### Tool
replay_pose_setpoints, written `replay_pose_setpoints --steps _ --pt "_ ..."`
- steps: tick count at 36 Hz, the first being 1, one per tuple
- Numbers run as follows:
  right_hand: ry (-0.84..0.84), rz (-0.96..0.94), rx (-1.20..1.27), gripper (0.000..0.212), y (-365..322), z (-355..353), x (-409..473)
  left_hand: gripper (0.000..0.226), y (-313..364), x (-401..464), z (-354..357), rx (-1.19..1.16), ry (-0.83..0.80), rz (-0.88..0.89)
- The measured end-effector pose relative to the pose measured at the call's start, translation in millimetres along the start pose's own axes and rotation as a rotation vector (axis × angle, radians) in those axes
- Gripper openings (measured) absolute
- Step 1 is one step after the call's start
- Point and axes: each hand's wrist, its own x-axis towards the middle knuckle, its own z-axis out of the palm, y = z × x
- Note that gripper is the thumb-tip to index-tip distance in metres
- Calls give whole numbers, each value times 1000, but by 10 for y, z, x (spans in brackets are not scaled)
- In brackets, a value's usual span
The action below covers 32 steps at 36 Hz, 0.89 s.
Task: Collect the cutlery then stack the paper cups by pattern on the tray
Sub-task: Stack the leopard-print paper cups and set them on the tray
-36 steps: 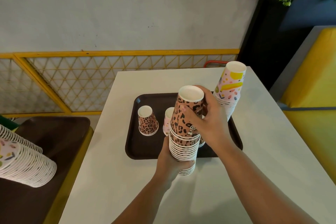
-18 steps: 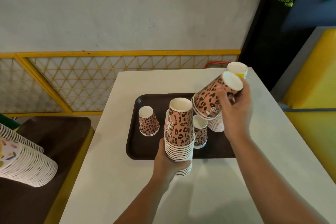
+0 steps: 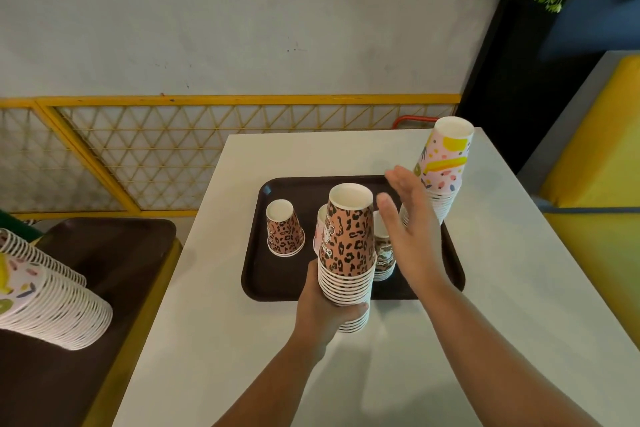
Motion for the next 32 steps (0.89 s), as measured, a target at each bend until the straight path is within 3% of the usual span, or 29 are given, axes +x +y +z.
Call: replay_pose_setpoints --steps 5,9,17,23,29,32 --pt "-220 -31 -65 69 -129 49 -33 83 36 -11 29 3 -10 13" --pt "-217 -37 -73 41 -164 61 -57 93 67 -19 36 12 -16 37" --pt "-166 -89 -44 40 -235 22 -31 98 59 -10 21 48 -13 41" --pt "-59 -114 62 39 -374 -53 21 93 21 7 22 47 -17 13" --pt "211 -100 241 52 -476 -206 195 87 11 -1 11 54 -25 8" --pt "294 -96 292 45 -460 -282 276 88 -6 3 -2 65 -22 0"
